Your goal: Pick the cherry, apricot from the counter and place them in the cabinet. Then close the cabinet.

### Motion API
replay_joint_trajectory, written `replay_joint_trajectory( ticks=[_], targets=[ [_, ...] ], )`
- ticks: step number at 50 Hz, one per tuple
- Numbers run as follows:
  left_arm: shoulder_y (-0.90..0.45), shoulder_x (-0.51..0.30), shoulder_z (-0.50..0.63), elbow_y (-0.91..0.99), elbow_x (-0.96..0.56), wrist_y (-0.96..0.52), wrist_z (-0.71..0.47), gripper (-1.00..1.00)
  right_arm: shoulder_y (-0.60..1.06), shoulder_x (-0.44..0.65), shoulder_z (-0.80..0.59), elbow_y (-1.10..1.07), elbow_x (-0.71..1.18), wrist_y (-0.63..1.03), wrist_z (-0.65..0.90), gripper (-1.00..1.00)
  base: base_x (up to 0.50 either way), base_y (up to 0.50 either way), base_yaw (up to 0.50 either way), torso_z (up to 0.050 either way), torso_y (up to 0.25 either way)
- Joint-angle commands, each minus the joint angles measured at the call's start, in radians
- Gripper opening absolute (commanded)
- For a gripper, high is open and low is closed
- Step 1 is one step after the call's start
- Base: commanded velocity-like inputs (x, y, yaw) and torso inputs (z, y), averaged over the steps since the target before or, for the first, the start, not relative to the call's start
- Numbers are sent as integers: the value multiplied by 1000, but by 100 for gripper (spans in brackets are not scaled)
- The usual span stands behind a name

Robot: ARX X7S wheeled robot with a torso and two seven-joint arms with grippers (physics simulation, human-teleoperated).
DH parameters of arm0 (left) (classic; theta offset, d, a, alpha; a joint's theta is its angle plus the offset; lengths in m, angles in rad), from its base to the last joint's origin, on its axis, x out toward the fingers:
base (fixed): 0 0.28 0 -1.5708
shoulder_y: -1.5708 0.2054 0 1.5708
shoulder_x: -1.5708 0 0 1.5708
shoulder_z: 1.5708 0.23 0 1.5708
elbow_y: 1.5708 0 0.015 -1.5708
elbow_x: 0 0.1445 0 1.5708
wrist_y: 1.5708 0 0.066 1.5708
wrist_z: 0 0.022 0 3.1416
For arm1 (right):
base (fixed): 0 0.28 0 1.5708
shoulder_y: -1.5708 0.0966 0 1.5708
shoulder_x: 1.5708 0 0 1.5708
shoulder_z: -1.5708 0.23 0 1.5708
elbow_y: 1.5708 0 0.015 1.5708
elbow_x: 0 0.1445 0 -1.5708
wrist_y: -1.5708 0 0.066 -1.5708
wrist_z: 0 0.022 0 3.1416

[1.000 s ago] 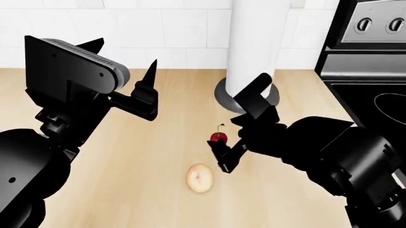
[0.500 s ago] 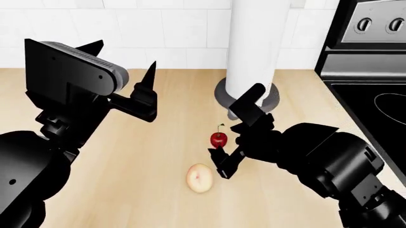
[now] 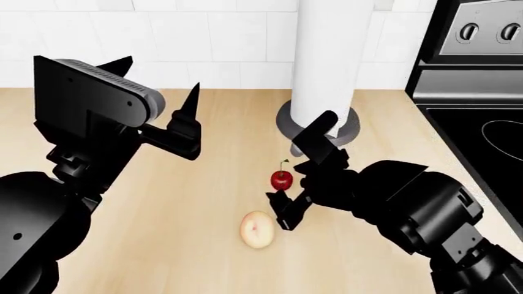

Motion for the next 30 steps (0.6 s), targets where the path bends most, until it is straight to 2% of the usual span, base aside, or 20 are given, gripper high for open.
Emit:
replay_joint_trajectory(
  ticks=[1, 7, 8, 20, 30],
  targets=[
    [-1, -3, 1, -1, -5, 2, -3, 100, -18, -9, -27, 24, -22, -6, 16, 100, 0, 0, 0, 0, 0],
    [-4, -4, -7, 6, -13, -7, -8, 100, -20, 4, -38, 11, -19, 8, 13, 100, 0, 0, 0, 0, -3],
    [-6, -3, -8, 9, -16, -10, -9, 100, -21, 6, -39, 8, -18, 11, 13, -100, 0, 0, 0, 0, 0],
    [-11, -4, -14, 16, -27, -19, -16, 100, -13, 26, -31, -32, 0, 45, 23, -100, 0, 0, 0, 0, -1],
    [-13, -3, -17, 26, -38, -28, -24, 100, 13, 54, 36, -104, 24, 84, 71, -100, 0, 0, 0, 0, 0]
  ],
)
